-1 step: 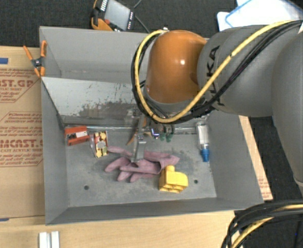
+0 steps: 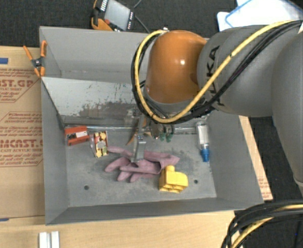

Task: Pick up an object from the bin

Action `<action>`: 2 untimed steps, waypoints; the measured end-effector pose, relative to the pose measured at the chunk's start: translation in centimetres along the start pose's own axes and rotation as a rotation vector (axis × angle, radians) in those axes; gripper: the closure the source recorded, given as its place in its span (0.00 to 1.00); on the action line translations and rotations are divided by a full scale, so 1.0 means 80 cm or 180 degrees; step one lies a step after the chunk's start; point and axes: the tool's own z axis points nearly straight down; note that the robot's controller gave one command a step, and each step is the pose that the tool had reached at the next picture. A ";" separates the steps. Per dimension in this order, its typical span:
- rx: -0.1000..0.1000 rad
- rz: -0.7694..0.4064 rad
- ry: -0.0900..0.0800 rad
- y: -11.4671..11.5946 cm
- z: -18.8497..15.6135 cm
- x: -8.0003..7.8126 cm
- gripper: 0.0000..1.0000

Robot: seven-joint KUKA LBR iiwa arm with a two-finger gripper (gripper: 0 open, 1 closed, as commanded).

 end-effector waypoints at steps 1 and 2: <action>-0.0001 0.0103 0.0022 0.020 0.069 0.067 0.00; -0.0011 0.0181 -0.0039 0.042 0.087 0.023 0.00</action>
Offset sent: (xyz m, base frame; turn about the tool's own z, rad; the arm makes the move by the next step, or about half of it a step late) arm -0.0182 0.0326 -0.0685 0.0585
